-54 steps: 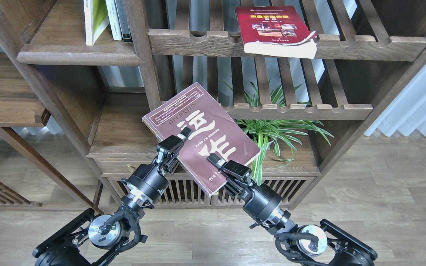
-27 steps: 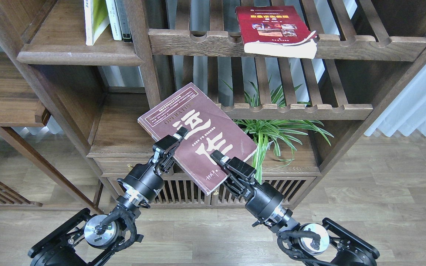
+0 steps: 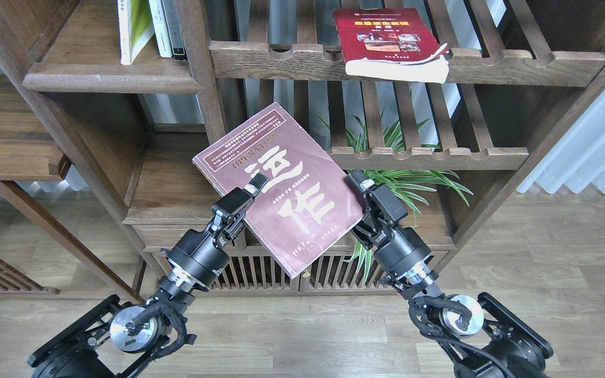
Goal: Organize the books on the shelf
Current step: 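Grip the maroon book's lower edge with the left gripper and release the right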
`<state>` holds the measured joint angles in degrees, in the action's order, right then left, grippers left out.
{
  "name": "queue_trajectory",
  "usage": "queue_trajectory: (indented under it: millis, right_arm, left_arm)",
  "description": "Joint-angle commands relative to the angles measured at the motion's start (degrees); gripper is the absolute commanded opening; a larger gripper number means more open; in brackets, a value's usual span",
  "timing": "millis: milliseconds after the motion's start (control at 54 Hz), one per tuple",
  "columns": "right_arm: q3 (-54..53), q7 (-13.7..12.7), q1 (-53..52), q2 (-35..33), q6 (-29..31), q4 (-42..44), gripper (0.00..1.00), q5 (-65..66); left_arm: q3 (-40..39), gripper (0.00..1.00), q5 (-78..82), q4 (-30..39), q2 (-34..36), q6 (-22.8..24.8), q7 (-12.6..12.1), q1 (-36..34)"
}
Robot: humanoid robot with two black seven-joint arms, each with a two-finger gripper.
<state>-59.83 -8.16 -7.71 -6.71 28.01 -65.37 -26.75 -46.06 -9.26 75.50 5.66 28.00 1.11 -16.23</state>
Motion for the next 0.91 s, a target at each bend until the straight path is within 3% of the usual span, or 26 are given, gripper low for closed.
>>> queue_trajectory:
  millis: [0, 537, 611, 889]
  right_arm:
    - [-1.2, 1.1, -0.8, 0.6, 0.0, 1.8, 0.98, 0.0]
    - [-3.1, 2.7, -3.6, 1.2, 0.0, 7.4, 0.98, 0.0]
    - [-3.2, 2.7, -3.6, 1.1, 0.0, 8.6, 0.98, -0.1]
    - [-3.2, 2.7, -3.6, 0.6, 0.0, 10.3, 0.98, 0.0]
  left_arm:
    - [0.2, 0.08, 3.0, 1.2, 1.1, 0.0, 0.0, 0.1]
    - [-0.4, 0.06, 15.4, 3.7, 5.5, 0.0, -0.2, 0.0]
    - [-1.3, 0.05, 18.5, 3.8, 4.9, 0.0, -1.9, -1.7]
    - [-6.1, 0.05, 18.9, 3.8, 3.0, 0.0, -2.3, -7.2]
